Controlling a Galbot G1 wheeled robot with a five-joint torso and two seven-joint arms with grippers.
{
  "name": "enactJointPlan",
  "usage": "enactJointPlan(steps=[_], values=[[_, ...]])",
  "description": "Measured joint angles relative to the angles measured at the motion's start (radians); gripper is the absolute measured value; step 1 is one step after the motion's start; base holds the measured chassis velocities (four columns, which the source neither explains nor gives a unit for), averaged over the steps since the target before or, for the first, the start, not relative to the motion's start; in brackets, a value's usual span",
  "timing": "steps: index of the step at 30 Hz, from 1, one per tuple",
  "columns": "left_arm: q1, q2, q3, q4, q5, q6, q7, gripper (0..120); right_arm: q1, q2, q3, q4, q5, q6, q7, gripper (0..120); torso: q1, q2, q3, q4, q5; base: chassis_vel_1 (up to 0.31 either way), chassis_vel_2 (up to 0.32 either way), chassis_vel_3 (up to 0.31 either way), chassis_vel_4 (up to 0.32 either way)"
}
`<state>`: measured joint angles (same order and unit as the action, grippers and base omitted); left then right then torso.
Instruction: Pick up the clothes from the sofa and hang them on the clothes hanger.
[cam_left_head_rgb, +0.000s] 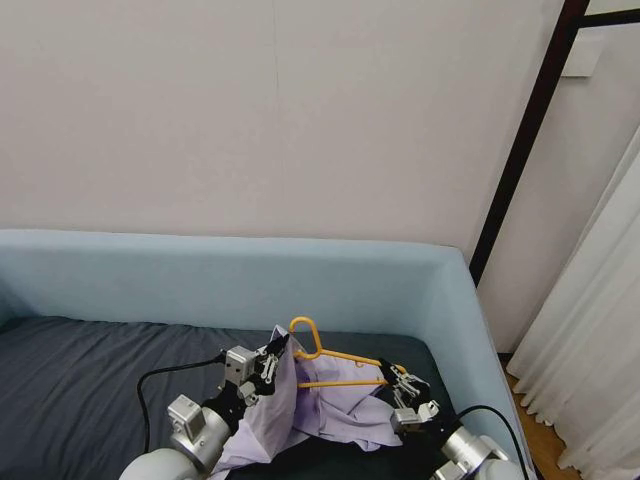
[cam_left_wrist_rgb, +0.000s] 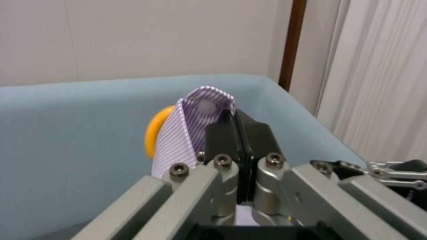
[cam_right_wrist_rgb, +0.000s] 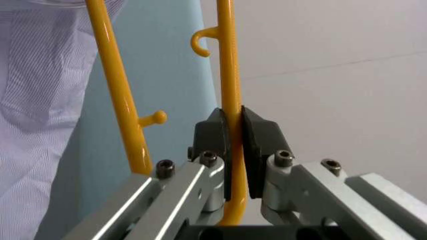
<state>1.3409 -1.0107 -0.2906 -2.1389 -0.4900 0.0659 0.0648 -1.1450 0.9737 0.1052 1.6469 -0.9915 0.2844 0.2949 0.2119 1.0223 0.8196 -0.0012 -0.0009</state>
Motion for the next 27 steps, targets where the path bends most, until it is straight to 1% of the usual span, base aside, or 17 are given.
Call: enactJointPlan(steps=[2,4,5,10,15,21,27], values=[[0.004,-0.002,0.003,0.003,0.006,-0.005,0.007,0,0.004,0.006,-0.01,-0.004,0.014,0.0,0.0,5,0.0,0.0,0.0,0.0,0.0,0.0,0.0,0.0,0.0],[0.011,-0.005,0.01,0.011,0.017,-0.015,0.018,0,0.007,0.016,-0.038,-0.007,0.091,-0.014,0.006,5,0.0,0.0,0.0,-0.0001,0.0,0.0,0.0,0.0,0.0],[0.011,-0.005,0.01,0.011,0.017,-0.015,0.018,0,0.007,0.016,-0.038,-0.007,0.091,-0.014,0.006,5,0.0,0.0,0.0,-0.0001,0.0,0.0,0.0,0.0,0.0],[0.023,-0.006,0.02,0.031,0.056,-0.042,0.045,0,-0.005,0.021,-0.099,0.032,0.331,-0.07,0.027,5,0.0,0.0,0.0,-0.0002,-0.0001,0.0,0.0,0.0,0.0],[0.037,-0.003,0.018,0.033,0.076,-0.058,0.054,0,-0.02,0.026,-0.099,0.056,0.403,-0.103,0.046,5,0.0,0.0,0.0,-0.0002,-0.0001,0.0,0.0,0.0,0.0],[0.062,0.004,0.0,0.035,0.126,-0.096,0.062,0,-0.054,0.039,-0.041,0.088,0.448,-0.151,0.092,5,0.0,0.0,0.0,-0.0001,0.0,0.0,0.0,0.0,0.0],[0.074,0.012,-0.014,0.049,0.18,-0.114,0.055,0,-0.08,0.035,-0.017,0.136,0.509,-0.192,0.122,5,0.0,0.0,0.0,-0.0001,0.0,0.0,0.0,0.0,0.0]])
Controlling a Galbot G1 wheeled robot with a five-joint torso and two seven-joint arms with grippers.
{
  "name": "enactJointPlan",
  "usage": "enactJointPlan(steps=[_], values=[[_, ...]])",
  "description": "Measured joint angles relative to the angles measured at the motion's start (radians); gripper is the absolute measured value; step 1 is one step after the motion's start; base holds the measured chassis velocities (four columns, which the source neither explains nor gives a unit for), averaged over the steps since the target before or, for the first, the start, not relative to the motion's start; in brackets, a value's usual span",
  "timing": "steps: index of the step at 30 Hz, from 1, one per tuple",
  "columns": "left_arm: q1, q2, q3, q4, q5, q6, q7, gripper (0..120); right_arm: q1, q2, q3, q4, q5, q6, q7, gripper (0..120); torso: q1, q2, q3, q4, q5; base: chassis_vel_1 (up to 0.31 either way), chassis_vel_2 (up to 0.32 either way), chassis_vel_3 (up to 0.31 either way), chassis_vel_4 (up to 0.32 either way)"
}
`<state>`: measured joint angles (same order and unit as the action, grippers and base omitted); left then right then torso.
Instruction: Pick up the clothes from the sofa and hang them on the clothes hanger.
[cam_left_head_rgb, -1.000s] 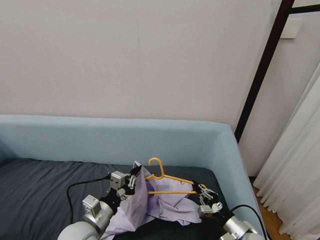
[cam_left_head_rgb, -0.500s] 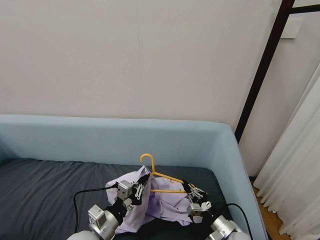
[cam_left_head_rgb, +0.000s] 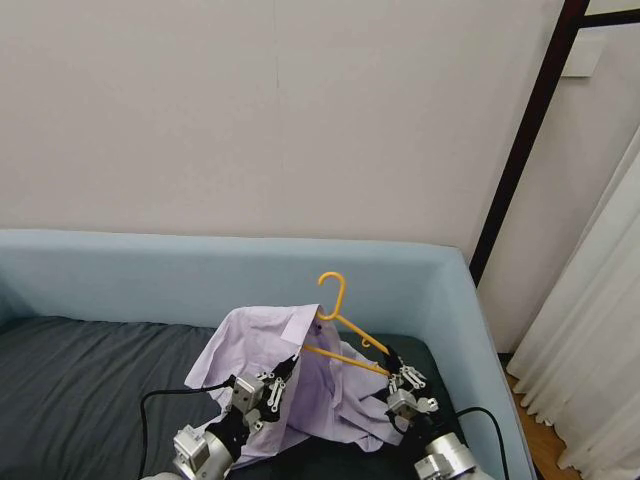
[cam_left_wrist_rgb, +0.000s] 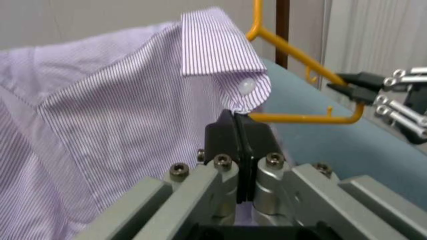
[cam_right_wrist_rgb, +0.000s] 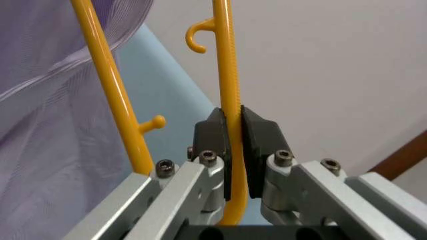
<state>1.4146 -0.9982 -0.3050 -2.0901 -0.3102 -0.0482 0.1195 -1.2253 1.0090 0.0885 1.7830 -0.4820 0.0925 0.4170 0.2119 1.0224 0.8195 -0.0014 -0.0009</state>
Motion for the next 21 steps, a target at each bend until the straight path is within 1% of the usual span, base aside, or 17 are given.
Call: enactJointPlan(steps=[5,8,14,21], values=[[0.006,-0.001,-0.007,0.003,0.033,-0.008,-0.006,0,-0.013,-0.008,0.011,0.043,0.04,-0.023,0.007,5,0.0,0.0,0.0,0.0,0.0,0.0,0.0,0.0,0.0],[0.015,-0.003,-0.009,0.008,0.065,-0.02,-0.003,0,-0.019,-0.018,0.016,0.08,0.08,-0.056,0.008,5,0.0,0.0,0.0,0.0,0.0,0.0,0.0,0.0,0.0],[0.025,-0.006,-0.011,0.019,0.099,-0.037,0.005,0,-0.032,-0.033,0.023,0.12,0.107,-0.103,0.003,5,0.0,0.0,0.0,0.0,0.0001,0.0,0.0,0.0,0.0],[0.025,-0.005,-0.014,0.042,0.128,-0.052,0.01,0,-0.042,-0.041,0.02,0.142,0.107,-0.12,-0.028,5,0.0,0.0,0.0,0.0,0.0001,0.0,0.0,0.0,0.0]])
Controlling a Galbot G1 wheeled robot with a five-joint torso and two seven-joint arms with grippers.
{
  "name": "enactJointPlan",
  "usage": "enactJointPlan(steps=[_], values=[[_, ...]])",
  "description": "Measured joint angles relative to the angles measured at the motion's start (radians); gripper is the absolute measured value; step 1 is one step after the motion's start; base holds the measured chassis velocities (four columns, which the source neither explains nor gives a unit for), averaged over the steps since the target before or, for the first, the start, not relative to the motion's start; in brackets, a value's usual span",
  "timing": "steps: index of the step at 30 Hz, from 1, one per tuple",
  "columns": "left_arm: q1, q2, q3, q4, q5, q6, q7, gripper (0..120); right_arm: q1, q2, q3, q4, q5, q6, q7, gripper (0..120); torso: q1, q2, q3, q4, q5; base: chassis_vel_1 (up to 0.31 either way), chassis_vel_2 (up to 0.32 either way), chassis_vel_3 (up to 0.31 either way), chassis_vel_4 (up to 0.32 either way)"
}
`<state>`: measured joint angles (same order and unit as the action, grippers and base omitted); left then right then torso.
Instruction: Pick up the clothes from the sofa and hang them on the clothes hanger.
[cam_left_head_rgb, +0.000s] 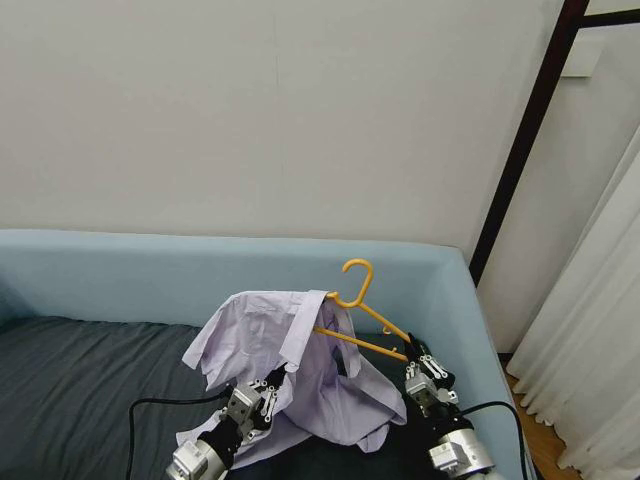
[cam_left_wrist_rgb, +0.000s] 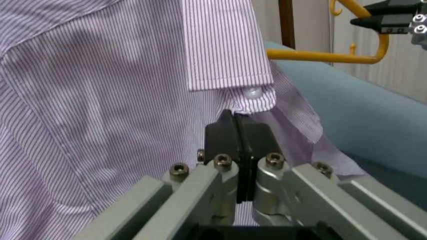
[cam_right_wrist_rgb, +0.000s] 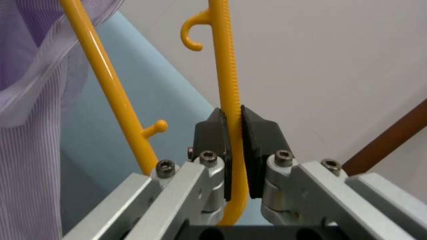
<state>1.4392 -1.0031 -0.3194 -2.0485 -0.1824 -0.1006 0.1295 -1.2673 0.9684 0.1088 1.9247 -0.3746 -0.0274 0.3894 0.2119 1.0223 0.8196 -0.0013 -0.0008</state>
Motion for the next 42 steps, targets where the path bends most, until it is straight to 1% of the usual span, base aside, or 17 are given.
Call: enactJointPlan(steps=[5,8,15,22,27,31,34,35,36,38,39,40,41,42], values=[[-0.011,-0.01,0.008,0.038,0.033,-0.019,0.0,0,0.003,-0.005,-0.008,0.004,0.005,-0.001,-0.017,5,0.0,0.0,0.0,-0.0001,0.0,0.0,0.0,0.0,0.0],[-0.022,-0.025,0.013,0.069,0.047,-0.029,-0.002,0,0.012,-0.005,-0.012,0.005,0.033,-0.011,-0.02,5,0.0,0.0,0.0,0.0,-0.0001,0.0,0.0,0.0,0.0],[-0.037,-0.031,0.013,0.088,0.067,-0.034,-0.006,0,0.019,-0.013,-0.019,0.008,0.08,-0.029,-0.023,5,0.0,0.0,0.0,-0.0001,0.0,0.0,0.0,0.0,0.0],[-0.05,-0.033,0.012,0.127,0.111,-0.054,-0.009,0,0.022,-0.01,-0.028,0.025,0.134,-0.054,-0.025,5,0.0,0.0,0.0,0.0,-0.0001,0.0,0.0,0.0,0.0],[-0.062,-0.033,0.017,0.145,0.114,-0.061,-0.01,0,0.017,-0.01,-0.03,0.036,0.165,-0.067,-0.025,5,0.0,0.0,0.0,0.0,-0.0001,0.0,0.0,0.0,0.0],[-0.071,-0.029,0.026,0.15,0.103,-0.074,-0.011,0,0.016,-0.006,-0.032,0.036,0.164,-0.058,-0.027,5,0.0,0.0,0.0,0.0,-0.0001,0.0,0.0,0.0,0.0],[-0.081,-0.021,0.038,0.161,0.079,-0.113,-0.01,0,0.024,0.003,-0.033,0.017,0.121,-0.007,-0.03,5,0.0,0.0,0.0,-0.0001,0.0,0.0,0.0,0.0,0.0],[-0.081,-0.021,0.038,0.161,0.079,-0.113,-0.01,0,0.024,0.003,-0.033,0.017,0.121,-0.007,-0.03,5,0.0,0.0,0.0,-0.0001,0.0,0.0,0.0,0.0,0.0],[-0.083,-0.017,0.042,0.166,0.076,-0.127,-0.01,2,0.031,0.006,-0.031,0.008,0.102,0.007,-0.032,5,0.0,0.0,0.0,0.0,-0.0001,0.0,0.0,0.0,0.0],[-0.083,-0.005,0.047,0.173,0.073,-0.159,-0.009,11,0.045,0.01,-0.029,-0.008,0.071,0.026,-0.034,5,0.0,0.0,0.0,0.0,-0.0001,0.0,0.0,0.0,0.0],[-0.08,0.006,0.048,0.173,0.073,-0.18,-0.008,14,0.053,0.011,-0.029,-0.016,0.06,0.033,-0.035,5,0.0,0.0,0.0,-0.0001,-0.0002,0.0,0.0,0.0,0.0],[-0.073,0.019,0.048,0.172,0.074,-0.2,-0.007,20,0.06,0.012,-0.029,-0.025,0.05,0.04,-0.036,5,0.0,0.0,0.0,-0.0001,-0.0002,0.0,0.0,0.0,0.0],[-0.073,0.019,0.048,0.172,0.074,-0.2,-0.007,20,0.06,0.012,-0.029,-0.025,0.05,0.04,-0.036,5,0.0,0.0,0.0,-0.0001,-0.0002,0.0,0.0,0.0,0.0],[-0.063,0.035,0.045,0.166,0.076,-0.221,-0.005,23,0.067,0.015,-0.028,-0.034,0.039,0.045,-0.037,5,0.0,0.0,0.0,0.0,-0.0003,0.0,0.0,0.0,0.0]])
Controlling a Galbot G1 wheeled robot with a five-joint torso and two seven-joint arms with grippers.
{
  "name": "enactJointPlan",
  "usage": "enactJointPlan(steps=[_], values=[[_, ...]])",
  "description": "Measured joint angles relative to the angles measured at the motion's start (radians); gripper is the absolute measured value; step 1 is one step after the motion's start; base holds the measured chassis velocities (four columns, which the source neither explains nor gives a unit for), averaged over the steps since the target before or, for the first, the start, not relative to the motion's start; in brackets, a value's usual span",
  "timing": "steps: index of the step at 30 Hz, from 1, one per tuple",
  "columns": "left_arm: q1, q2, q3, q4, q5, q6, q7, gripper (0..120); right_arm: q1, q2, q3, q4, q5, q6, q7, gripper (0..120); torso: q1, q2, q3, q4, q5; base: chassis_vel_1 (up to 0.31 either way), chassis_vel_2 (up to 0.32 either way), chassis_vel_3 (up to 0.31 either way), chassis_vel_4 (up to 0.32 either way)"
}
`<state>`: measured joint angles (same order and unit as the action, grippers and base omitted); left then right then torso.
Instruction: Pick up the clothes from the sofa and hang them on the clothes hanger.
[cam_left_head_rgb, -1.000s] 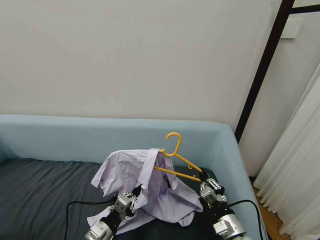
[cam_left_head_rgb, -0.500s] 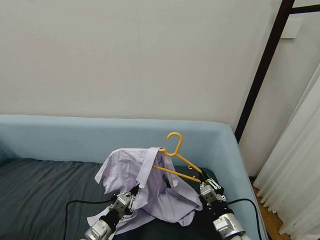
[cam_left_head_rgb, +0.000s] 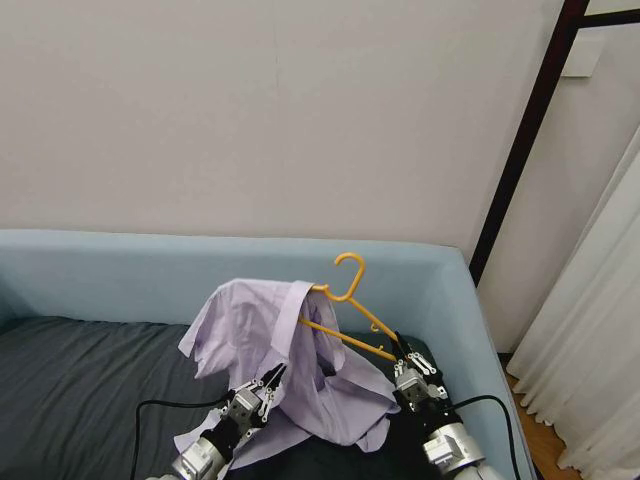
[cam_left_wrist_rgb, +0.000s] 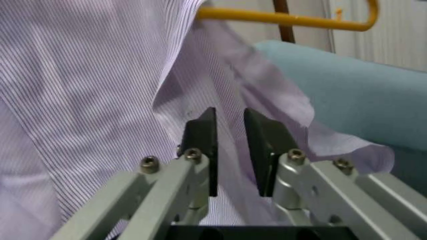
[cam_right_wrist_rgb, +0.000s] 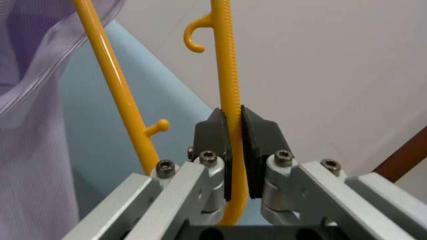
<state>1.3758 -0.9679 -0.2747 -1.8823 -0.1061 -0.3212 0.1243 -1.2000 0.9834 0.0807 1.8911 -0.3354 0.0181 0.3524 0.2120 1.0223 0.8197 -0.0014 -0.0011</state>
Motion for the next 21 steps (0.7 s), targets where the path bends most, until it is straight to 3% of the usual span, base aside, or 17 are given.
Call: enactJointPlan(steps=[3,4,8,10,13,14,18,21], values=[[0.044,0.083,-0.039,-0.031,-0.004,-0.096,0.016,39,0.022,0.013,0.002,-0.03,-0.029,0.018,-0.001,5,0.0,0.0,0.0,0.0003,0.0001,0.0,0.0,0.0,0.0],[0.044,0.083,-0.039,-0.031,-0.004,-0.096,0.016,39,0.022,0.013,0.002,-0.03,-0.029,0.018,-0.001,5,0.0,0.0,0.0,0.0003,0.0001,0.0,0.0,0.0,0.0],[0.064,0.213,-0.109,-0.13,-0.19,-0.155,0.105,56,0.039,0.027,0.005,-0.077,-0.073,0.049,0.001,5,0.0,0.0,0.0,0.0003,0.0,0.0,0.0,0.0,0.0],[0.056,0.24,-0.121,-0.147,-0.236,-0.155,0.133,60,0.041,0.03,0.004,-0.087,-0.08,0.054,0.002,5,0.0,0.0,0.0,0.0002,-0.0001,0.0,0.0,0.0,0.0],[-0.021,0.391,-0.159,-0.187,-0.448,-0.133,0.322,75,0.057,0.049,-0.001,-0.137,-0.119,0.078,0.008,5,0.0,0.0,0.0,-0.0001,0.0003,0.0,0.0,0.0,0.0],[-0.021,0.391,-0.159,-0.187,-0.448,-0.133,0.322,75,0.057,0.049,-0.001,-0.137,-0.119,0.078,0.008,5,0.0,0.0,0.0,-0.0001,0.0003,0.0,0.0,0.0,0.0],[-0.185,0.553,-0.132,-0.115,-0.633,-0.041,0.455,91,0.078,0.063,-0.011,-0.165,-0.154,0.092,0.01,5,0.0,0.0,0.0,-0.0003,0.0001,0.0,0.0,0.0,0.0],[-0.283,0.604,-0.098,-0.042,-0.728,0.007,0.541,98,0.1,0.071,-0.025,-0.175,-0.168,0.096,0.007,5,0.0,0.0,0.0,0.0001,0.0001,0.0,0.0,0.0,0.0]])
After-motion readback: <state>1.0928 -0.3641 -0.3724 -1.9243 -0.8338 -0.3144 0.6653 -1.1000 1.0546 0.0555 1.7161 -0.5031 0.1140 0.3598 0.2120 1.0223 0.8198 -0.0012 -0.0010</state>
